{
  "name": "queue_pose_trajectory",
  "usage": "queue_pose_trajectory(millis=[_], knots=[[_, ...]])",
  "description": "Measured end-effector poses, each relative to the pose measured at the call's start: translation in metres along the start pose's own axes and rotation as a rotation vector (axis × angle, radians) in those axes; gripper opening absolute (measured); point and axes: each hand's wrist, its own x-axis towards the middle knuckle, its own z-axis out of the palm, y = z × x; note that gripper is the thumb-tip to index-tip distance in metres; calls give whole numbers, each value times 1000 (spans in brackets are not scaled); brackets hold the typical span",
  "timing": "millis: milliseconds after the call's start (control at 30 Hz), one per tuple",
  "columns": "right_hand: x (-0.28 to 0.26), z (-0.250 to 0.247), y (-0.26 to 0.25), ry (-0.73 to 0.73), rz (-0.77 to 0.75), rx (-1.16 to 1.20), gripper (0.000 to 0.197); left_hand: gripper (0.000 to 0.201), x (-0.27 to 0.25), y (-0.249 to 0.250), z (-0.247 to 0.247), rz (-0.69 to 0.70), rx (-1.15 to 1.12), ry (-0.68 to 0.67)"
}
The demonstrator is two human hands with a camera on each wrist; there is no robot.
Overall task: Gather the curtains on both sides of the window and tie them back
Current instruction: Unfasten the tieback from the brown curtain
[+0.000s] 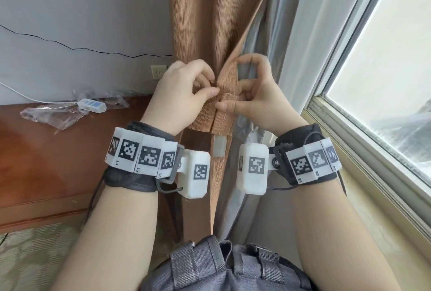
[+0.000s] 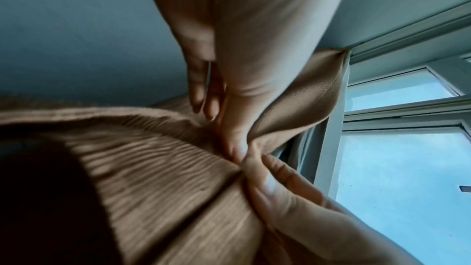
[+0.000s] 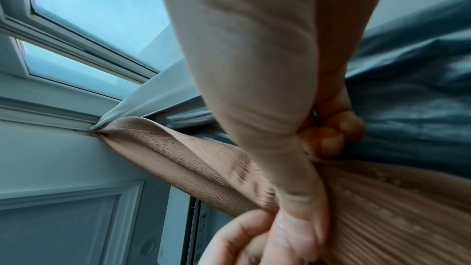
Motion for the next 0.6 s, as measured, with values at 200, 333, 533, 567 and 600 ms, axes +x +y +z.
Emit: queue_pose_trajectory(millis=[200, 333, 533, 567, 600], knots=[[2, 18, -5, 79, -53, -80, 46, 42, -1, 21, 25, -269, -402, -76], [3, 19, -5, -81, -47, 20, 47, 27, 0, 18, 30, -319, -392, -52], [-8, -10, -14, -13, -6, 186, 21, 44, -6, 8, 40, -288, -311, 152], [-9, -12, -16, 132, -53, 148, 16, 45, -6, 7, 40, -292, -317, 172], [-10, -14, -15, 295, -116, 84, 14, 46, -7, 6, 40, -294, -320, 198]])
